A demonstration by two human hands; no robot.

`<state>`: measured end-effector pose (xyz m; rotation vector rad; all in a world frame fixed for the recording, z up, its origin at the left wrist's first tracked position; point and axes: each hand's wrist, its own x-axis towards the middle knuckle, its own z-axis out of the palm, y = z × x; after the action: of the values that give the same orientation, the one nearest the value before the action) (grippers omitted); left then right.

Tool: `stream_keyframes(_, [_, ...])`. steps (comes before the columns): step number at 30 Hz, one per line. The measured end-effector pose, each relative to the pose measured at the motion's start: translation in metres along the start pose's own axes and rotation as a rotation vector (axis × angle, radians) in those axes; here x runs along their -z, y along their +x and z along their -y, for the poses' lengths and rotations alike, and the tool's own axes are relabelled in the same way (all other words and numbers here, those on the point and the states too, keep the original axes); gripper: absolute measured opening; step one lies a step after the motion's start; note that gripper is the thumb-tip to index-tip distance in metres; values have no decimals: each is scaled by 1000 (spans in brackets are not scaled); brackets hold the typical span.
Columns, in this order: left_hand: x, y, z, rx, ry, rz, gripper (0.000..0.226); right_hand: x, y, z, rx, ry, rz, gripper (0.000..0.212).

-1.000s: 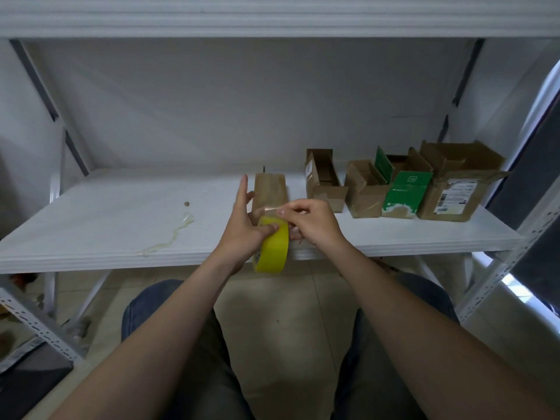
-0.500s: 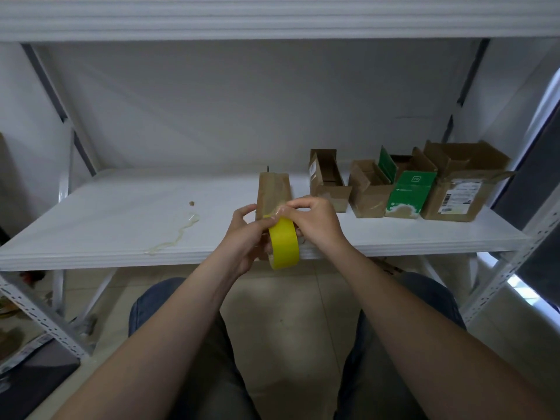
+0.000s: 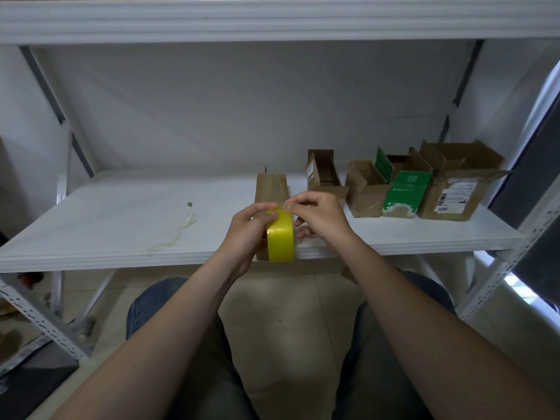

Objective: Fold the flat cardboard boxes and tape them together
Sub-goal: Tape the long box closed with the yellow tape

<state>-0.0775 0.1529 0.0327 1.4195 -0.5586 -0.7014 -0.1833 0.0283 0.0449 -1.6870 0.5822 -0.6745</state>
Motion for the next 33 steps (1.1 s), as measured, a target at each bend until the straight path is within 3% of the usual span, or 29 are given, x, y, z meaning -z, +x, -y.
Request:
stream_keyframes(5, [-1,4,0,-59,-2,-74,14,-3,-1,1,79,-54,55,4])
stream_keyframes(8, [0,5,-2,-38,-33,-58,24,-2,-2,3,129,-112,95,5])
stream_keyframes(12, [1,12,-3,3,53,-98,21,0,-3,5,159,-231,135,8])
stream_keyframes(16, [3,17,-5,24,198,-158,51,-1,2,12,11,-232,87,13])
stream_keyframes(21, [16,20,-7,-80,214,-149,34,-12,14,22,-100,-78,22,23])
stream_keyframes(26, [35,25,-16,-91,210,-140,23,-35,40,14,-41,-120,59,7])
stream_keyframes(30, [55,51,-27,-117,608,-351,47,-57,64,11,29,-342,104,17])
stream_keyframes(33, [84,76,-25,-215,976,-422,22,-70,89,1,94,-598,84,25])
